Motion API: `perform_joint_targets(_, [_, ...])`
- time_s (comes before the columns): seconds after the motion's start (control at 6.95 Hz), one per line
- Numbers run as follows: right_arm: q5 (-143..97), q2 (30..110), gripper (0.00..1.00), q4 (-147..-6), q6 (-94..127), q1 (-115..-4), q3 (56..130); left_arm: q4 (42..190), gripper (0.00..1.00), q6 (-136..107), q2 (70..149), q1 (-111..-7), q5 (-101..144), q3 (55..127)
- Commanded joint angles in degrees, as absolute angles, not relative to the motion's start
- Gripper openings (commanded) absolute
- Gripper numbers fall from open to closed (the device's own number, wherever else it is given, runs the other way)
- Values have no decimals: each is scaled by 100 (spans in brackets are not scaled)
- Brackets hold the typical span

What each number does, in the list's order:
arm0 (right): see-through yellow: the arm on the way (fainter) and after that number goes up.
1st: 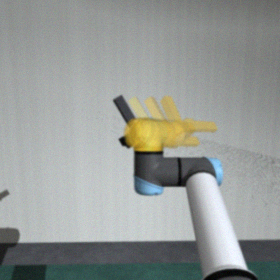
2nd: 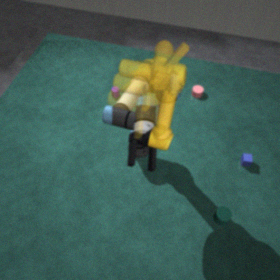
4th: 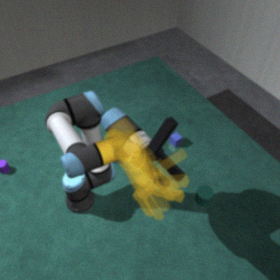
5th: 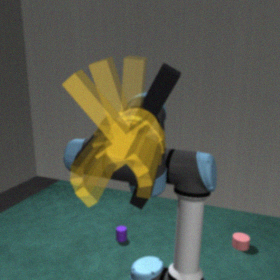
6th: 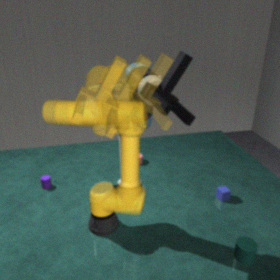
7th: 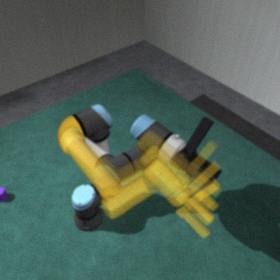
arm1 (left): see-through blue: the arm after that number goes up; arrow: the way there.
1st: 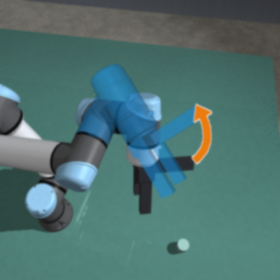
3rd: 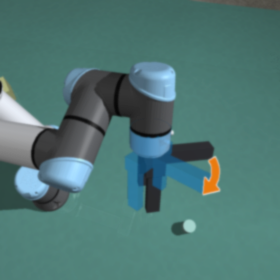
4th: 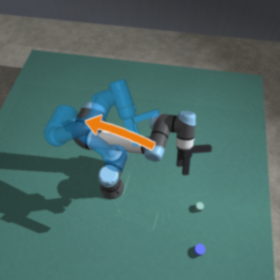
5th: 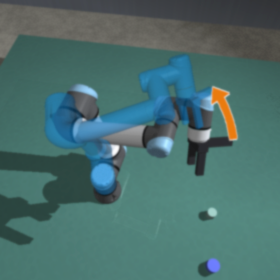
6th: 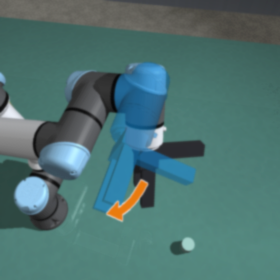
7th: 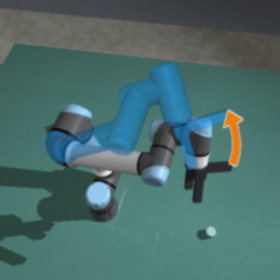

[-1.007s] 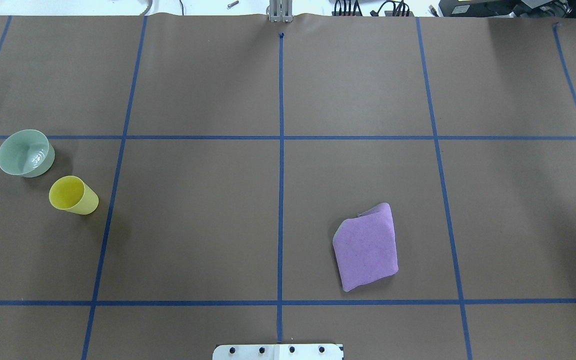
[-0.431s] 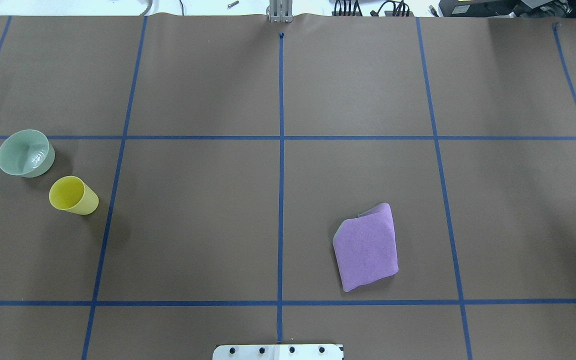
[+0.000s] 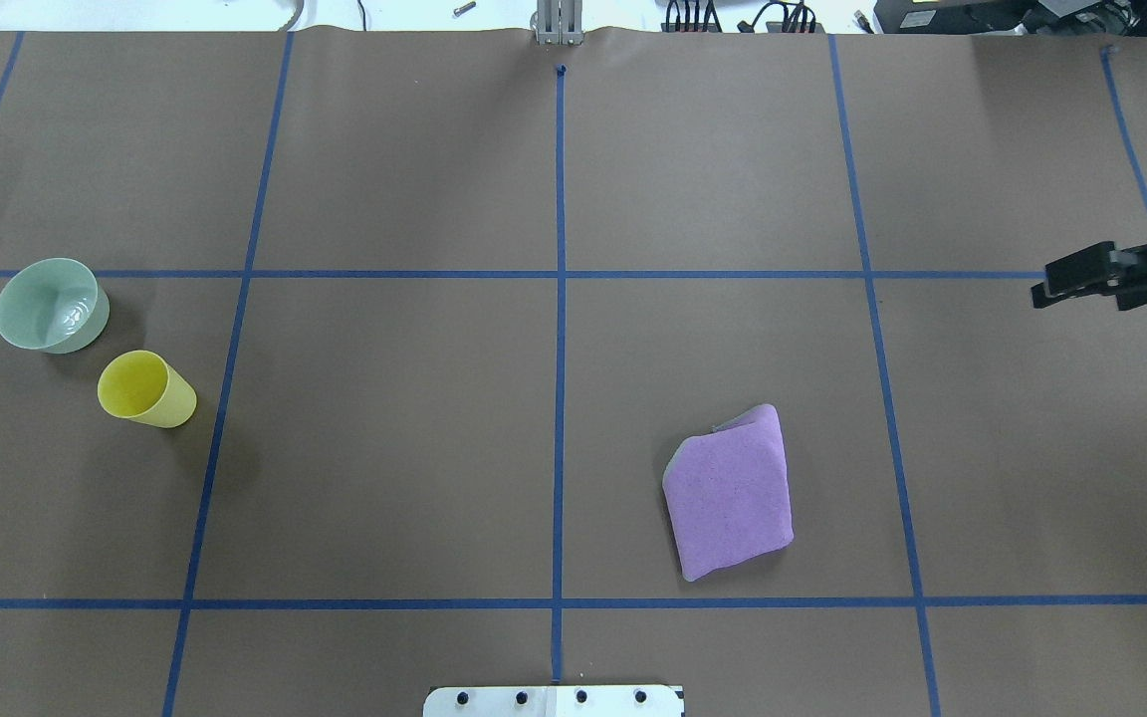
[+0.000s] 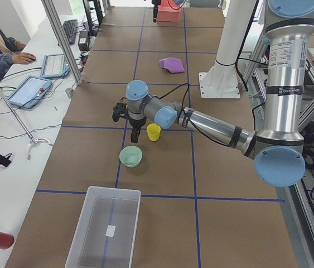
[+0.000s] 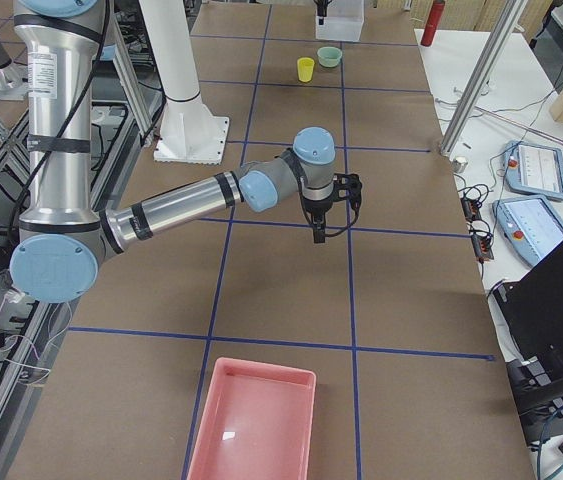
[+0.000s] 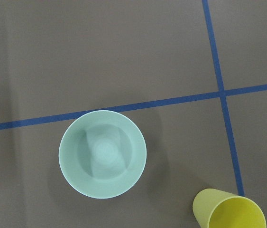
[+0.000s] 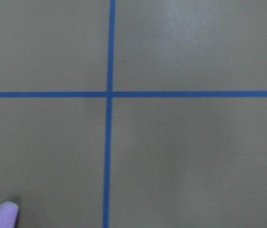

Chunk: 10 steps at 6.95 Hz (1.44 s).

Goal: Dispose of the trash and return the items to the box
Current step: 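Reach the right gripper down to the purple cloth and grasp it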

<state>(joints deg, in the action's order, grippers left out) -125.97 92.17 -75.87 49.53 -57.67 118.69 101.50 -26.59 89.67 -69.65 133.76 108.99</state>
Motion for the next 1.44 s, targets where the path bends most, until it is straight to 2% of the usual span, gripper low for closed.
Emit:
perform_joint_targets(0.0, [-11641, 8957, 99, -7497, 6490, -4208, 12243, 10143, 98, -2654, 8956, -6996, 13386, 10889])
perform_joint_targets(0.14, [-11002, 8739, 97, -7488, 6913, -3375, 12182, 10177, 98, -2646, 8652, -7031, 13351, 11212])
perform_joint_targets(0.43, [-10828, 8245, 95, -7471, 7257, -2868, 11666, 10169, 98, -2654, 8508, -7040, 13219, 11496])
perform_joint_targets(1.01, [-10819, 7438, 92, -7462, 7436, -2725, 10805, 10169, 98, -2654, 8403, -7040, 13025, 11575])
perform_joint_targets(1.15, [-10828, 7427, 50, -7462, 7444, -2733, 10802, 10169, 98, -2654, 8359, -7040, 13017, 11619])
perform_joint_targets(1.29, [-10863, 7453, 0, -7462, 7331, -2742, 10802, 10169, 98, -2646, 8350, -7040, 13017, 11610])
